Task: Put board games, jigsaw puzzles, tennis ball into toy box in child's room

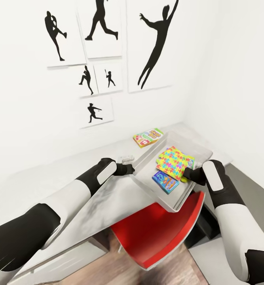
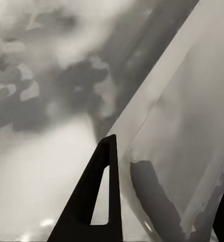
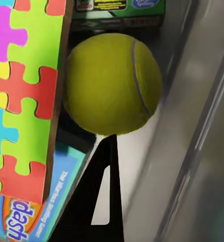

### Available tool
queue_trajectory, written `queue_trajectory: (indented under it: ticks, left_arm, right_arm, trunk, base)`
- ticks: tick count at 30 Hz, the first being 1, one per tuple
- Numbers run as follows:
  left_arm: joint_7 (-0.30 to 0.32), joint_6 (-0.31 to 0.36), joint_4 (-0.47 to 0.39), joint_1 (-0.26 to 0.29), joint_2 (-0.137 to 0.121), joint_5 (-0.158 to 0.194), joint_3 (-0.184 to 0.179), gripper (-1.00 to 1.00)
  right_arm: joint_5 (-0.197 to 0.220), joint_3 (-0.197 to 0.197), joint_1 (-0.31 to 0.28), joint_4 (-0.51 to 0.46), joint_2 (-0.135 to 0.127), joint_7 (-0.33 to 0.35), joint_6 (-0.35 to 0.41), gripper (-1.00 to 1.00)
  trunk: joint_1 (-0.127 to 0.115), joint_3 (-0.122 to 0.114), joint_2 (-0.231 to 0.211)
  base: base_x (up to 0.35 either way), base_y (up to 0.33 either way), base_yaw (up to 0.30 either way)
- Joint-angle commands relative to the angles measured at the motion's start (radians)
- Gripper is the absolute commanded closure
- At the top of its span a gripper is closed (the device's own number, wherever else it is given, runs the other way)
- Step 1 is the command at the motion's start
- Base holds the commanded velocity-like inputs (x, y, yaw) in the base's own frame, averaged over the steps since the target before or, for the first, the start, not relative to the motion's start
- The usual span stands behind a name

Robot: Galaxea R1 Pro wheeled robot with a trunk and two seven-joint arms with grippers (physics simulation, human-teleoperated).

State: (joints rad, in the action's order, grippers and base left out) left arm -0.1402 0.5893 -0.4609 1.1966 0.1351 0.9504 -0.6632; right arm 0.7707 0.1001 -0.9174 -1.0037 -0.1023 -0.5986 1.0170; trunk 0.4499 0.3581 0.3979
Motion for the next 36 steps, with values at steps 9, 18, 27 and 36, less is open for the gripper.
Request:
queue_trajectory:
  ticks: [9, 18, 27, 36]
  left_arm:
    - [-0.006, -0.003, -0.004, 0.002, 0.0, 0.051, -0.001, 1.0]
    - [-0.004, -0.003, -0.004, 0.002, 0.0, 0.051, -0.001, 1.0]
    - [-0.005, -0.003, -0.005, 0.002, 0.0, 0.051, -0.001, 1.0]
    - [-0.006, -0.003, -0.005, 0.003, 0.0, 0.05, -0.001, 1.0]
  right_arm:
    - [0.03, -0.002, 0.003, -0.001, 0.001, -0.009, -0.006, 1.0]
    - [0.03, -0.002, 0.003, -0.001, 0.001, -0.008, -0.006, 1.0]
    - [0.03, -0.002, 0.003, -0.001, 0.001, -0.008, -0.006, 1.0]
    - [0.03, -0.002, 0.001, -0.001, 0.001, -0.007, -0.006, 1.0]
  trunk:
    - [0.0, 0.002, 0.002]
    - [0.0, 0.002, 0.002]
    - [0.0, 0.002, 0.002]
    - [0.0, 0.002, 0.002]
  base:
    - [-0.13, 0.108, 0.0]
    - [-0.11, 0.237, 0.0]
    - [-0.083, 0.175, 0.0]
    - [-0.095, 0.057, 0.0]
